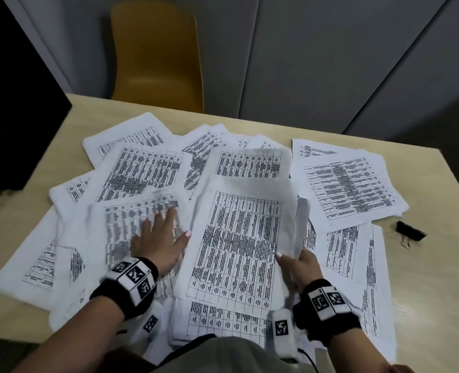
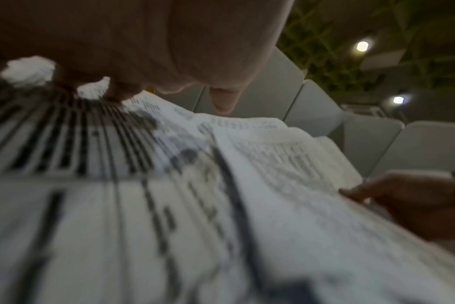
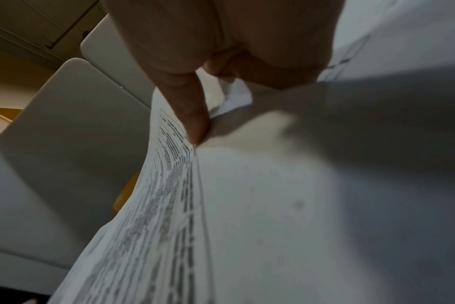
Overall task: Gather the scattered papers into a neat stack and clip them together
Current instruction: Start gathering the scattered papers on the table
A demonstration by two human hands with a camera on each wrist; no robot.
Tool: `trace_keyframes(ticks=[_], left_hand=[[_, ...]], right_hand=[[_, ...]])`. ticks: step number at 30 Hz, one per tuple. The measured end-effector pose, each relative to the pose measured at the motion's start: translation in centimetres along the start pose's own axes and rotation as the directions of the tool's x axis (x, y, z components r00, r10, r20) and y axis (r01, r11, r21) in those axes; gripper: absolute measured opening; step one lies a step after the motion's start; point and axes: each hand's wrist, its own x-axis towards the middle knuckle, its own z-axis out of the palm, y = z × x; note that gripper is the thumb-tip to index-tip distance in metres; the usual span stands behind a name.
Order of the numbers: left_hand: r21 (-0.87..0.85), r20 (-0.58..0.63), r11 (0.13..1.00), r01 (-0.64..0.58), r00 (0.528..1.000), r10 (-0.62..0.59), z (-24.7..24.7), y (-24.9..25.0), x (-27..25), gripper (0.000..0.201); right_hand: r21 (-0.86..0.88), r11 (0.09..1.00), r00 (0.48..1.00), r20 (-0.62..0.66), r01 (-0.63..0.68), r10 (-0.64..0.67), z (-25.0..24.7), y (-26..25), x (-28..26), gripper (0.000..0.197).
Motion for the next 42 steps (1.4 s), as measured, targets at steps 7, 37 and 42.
trace_keyframes(ticks=[7,37,42], left_hand=[[-0.319,-0.41,0.872,0.371,0.775,-0.48,-4.2,-5.3,-0.4,0.086],[-0.811,-0.104,0.585,0.013,0.981,-0.165,-4.1,-0.5,-1.0,0.02],[-0.455,-0.481,0.875,0.166,0.78,-0.399,-7.4,-7.3,0.7,0.054]], right_hand=[[0.117,0.99,0.996,0.027,-0.084,0.082,-0.3,0.2,-0.3,0.009],[0.218,0.974,0.995,0.093,-0.065,0.046,0.1,-0.5,-2.1,0.023],[0.238,0.967,0.993,0.093,-0.094,0.074,0.2,-1.7,-2.0,0.012]])
